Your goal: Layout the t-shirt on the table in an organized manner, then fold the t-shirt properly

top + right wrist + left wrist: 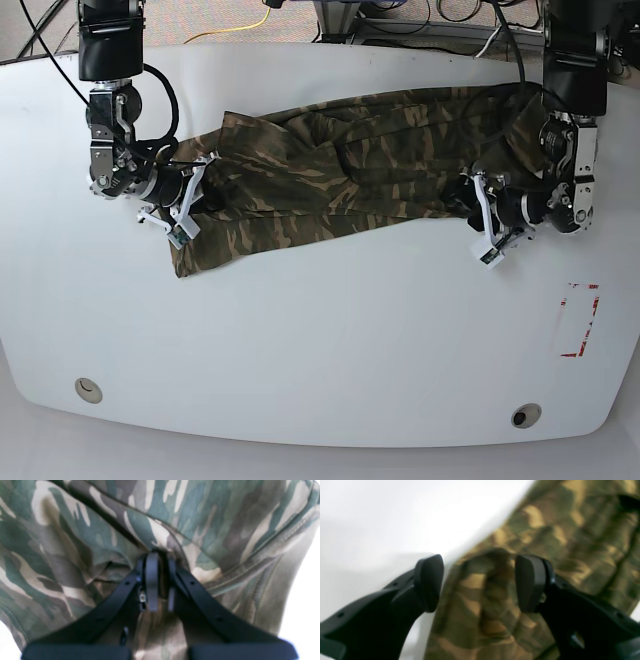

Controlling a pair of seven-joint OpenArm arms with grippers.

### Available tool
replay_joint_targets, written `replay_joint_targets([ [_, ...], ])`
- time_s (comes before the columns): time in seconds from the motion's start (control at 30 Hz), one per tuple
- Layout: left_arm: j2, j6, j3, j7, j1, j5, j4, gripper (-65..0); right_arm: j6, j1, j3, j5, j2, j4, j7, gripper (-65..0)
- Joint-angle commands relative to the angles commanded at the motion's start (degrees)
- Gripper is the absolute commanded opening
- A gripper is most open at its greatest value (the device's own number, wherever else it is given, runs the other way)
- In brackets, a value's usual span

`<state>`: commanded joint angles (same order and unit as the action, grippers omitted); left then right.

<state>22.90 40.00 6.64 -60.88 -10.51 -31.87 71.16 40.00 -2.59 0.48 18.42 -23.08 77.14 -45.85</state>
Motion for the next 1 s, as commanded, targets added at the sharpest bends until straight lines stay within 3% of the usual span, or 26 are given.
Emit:
replay_joint_targets([
  [0.57, 0.26, 0.0, 0.18, -2.11, 2.55, 0.26, 4.48, -28.7, 0.0, 0.0, 0.0, 0.0, 0.0, -0.09, 0.0, -60.2],
  [0.63, 0.26, 0.0, 0.18, -2.11, 2.55, 0.35, 4.48, -32.4, 0.0, 0.0, 0.0, 0.0, 0.0, -0.09, 0.0, -60.2],
  [0.83, 0.26, 0.0, -0.09, -1.93, 2.55, 0.35, 3.96, -52.8, 0.0, 0.0, 0.0, 0.0, 0.0, -0.09, 0.0, -60.2],
  [1.0, 0.26, 0.0, -0.26, -1.76, 2.55, 0.35, 4.31, -57.5, 0.0, 0.0, 0.0, 0.0, 0.0, -0.09, 0.0, -60.2],
])
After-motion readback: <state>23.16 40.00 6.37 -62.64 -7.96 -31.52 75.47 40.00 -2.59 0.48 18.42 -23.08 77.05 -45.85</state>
